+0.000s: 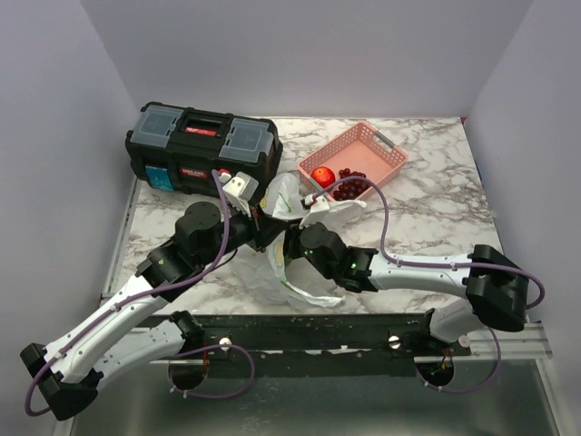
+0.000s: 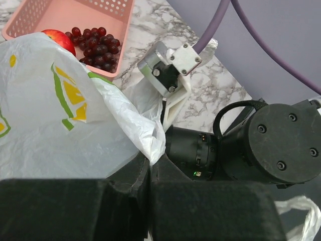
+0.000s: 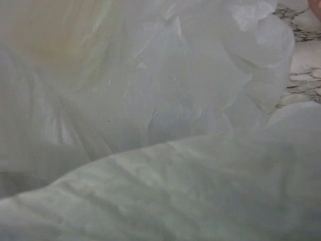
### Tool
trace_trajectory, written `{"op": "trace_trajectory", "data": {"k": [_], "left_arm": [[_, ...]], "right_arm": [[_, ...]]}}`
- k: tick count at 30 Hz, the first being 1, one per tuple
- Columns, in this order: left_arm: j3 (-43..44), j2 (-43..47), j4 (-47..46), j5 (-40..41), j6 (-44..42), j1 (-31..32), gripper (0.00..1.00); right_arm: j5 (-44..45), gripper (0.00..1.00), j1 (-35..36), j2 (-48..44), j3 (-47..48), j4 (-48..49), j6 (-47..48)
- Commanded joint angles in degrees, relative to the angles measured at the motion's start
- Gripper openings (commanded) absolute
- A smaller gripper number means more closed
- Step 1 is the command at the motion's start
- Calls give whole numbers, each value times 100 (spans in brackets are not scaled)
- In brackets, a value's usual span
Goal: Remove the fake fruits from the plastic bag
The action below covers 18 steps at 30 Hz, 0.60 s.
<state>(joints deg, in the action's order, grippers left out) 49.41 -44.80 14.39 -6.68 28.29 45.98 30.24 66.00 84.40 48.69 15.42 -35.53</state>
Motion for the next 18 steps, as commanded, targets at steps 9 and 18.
{"op": "trace_trajectory", "data": {"k": [9,18], "left_arm": [[-92,78,-58,-148,-15,4,0],[416,-637,382,111,78,3,0]], "right_arm": [[-925,68,19,875,129,590,319],[-60,88,20,914,-377,312,752]]}}
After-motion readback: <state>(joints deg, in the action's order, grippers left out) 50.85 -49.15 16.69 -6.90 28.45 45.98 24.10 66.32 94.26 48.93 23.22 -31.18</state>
